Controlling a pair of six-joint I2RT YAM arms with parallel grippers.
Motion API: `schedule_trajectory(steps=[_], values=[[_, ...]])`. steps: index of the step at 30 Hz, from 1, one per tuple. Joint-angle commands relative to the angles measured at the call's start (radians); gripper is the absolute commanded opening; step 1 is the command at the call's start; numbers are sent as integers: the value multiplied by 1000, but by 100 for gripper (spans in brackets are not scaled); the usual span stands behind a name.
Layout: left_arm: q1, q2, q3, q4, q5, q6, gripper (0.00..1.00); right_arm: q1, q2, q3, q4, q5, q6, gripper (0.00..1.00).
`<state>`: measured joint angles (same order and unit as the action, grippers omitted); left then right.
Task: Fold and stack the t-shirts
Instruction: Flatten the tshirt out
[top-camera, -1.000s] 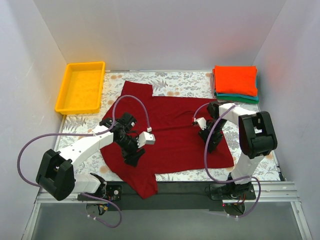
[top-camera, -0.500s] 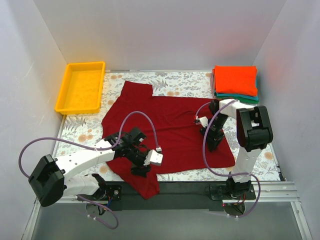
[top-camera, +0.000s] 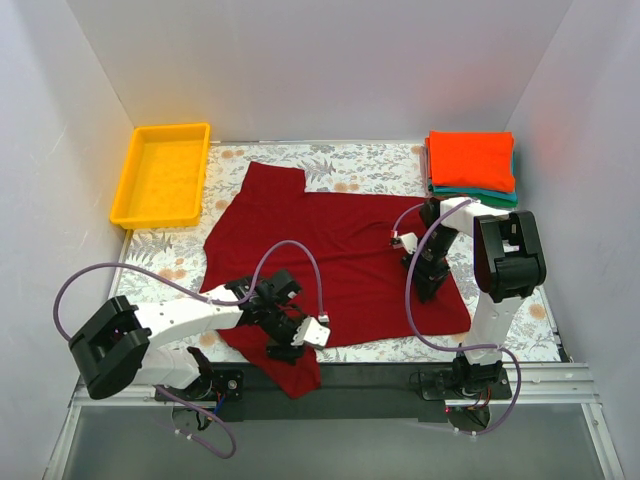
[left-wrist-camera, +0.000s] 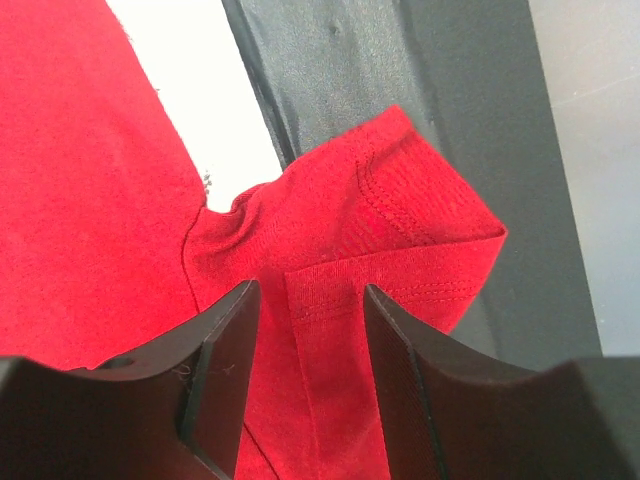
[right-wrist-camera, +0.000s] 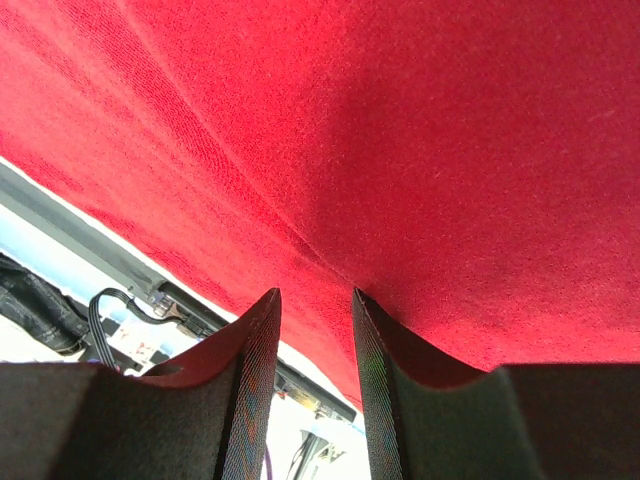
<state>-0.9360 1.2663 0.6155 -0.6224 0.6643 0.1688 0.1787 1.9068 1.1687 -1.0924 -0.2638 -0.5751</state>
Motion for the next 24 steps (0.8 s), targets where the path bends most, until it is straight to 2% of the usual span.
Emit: schedule_trajectory(steps=[1,9,12,19,20,24], values=[[-15,24,-13,49,-12,18,44,-21,43,5,183,101,-48,43],[-32,51,-36,75,-14,11,41,-28,43,6,181,104,-54,43],[-38,39,-37,73,-9,9,36,-30,46,8,180,103,-52,43],[-49,-1,-10,27,18,26,12,-33,49,5,181,103,-55,43],[-49,-8,0,-17,23,35,7,-33,49,3,181,104,-54,43],[-50,-131,71,-201,52,119,2,-41,46,9,181,120,-60,43]])
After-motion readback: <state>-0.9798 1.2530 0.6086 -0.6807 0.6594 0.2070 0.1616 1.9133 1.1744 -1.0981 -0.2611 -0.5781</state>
